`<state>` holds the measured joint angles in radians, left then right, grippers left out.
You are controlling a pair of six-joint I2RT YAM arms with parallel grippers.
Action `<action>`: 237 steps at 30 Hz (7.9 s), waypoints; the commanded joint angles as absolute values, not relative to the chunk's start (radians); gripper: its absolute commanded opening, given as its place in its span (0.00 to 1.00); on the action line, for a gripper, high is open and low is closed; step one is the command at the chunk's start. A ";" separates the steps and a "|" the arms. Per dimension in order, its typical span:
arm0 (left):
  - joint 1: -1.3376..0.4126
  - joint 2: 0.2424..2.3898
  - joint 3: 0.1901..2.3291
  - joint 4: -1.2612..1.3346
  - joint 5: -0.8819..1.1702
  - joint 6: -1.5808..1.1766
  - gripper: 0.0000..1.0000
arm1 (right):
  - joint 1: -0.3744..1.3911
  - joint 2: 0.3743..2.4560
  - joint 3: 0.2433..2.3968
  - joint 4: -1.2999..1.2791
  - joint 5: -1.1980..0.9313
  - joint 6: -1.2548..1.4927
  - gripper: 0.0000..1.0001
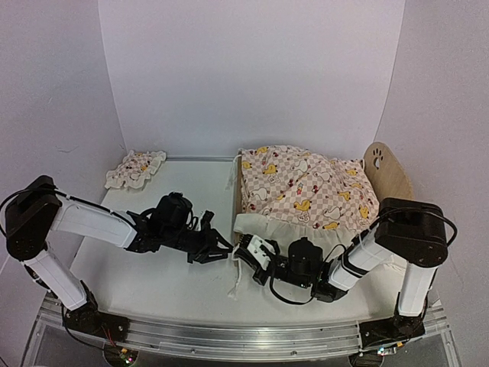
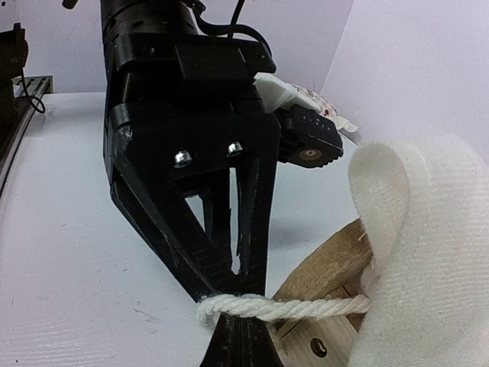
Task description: Set up the pet bed
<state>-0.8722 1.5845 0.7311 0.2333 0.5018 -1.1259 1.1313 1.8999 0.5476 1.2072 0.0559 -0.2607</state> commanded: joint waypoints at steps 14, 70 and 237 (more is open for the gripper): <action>-0.910 1.444 0.590 0.459 0.363 -1.315 0.32 | 1.139 1.911 0.574 1.238 -0.011 -0.259 0.00; -0.865 1.626 0.648 0.624 0.493 -1.395 0.21 | 1.139 1.905 0.592 1.235 0.009 -0.271 0.00; -1.127 1.458 0.998 0.006 0.038 -0.544 0.00 | 1.009 1.137 0.939 -0.492 0.548 0.425 0.92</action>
<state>-1.0958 1.4864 0.9501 -0.0006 0.0505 -0.5247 1.0348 1.1629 0.9127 -0.4839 0.4992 0.4332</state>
